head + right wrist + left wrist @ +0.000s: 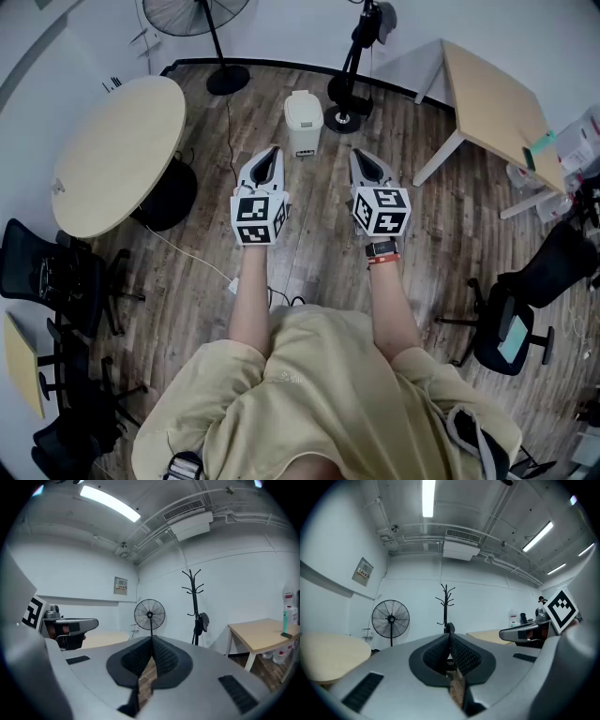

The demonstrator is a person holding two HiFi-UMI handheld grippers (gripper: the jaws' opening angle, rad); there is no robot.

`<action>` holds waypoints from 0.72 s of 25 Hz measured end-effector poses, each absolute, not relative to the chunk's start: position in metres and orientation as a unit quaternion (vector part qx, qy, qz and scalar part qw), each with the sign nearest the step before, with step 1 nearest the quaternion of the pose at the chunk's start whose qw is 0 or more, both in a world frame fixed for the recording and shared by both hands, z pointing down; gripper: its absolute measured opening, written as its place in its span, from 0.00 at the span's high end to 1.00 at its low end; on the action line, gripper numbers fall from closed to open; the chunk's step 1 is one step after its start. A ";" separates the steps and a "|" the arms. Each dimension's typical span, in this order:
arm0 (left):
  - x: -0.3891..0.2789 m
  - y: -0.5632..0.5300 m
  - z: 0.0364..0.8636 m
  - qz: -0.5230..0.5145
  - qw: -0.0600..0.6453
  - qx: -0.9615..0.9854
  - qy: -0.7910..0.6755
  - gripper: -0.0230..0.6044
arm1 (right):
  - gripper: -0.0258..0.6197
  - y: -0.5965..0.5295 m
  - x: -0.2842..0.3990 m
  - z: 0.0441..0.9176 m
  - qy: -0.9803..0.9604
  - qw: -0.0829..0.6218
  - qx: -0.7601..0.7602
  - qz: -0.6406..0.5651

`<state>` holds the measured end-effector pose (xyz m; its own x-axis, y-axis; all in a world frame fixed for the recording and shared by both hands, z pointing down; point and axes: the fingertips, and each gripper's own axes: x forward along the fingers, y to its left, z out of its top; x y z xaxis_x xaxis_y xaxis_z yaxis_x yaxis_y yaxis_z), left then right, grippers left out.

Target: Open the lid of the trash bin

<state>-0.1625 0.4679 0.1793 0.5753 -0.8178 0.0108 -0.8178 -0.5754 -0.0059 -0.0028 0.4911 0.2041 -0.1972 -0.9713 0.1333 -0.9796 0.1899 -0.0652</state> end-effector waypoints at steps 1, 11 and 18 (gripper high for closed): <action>-0.165 0.464 0.181 -0.007 0.000 -0.888 0.459 0.93 | 0.94 0.487 -0.007 0.206 -0.771 0.031 0.632 0.069; -0.196 0.428 0.198 -0.001 -0.021 -0.894 0.447 0.93 | 0.94 0.446 -0.035 0.217 -0.766 -0.003 0.636 0.092; -0.196 0.410 0.218 -0.013 -0.038 -0.906 0.422 0.93 | 0.94 0.427 -0.051 0.238 -0.769 0.006 0.628 0.115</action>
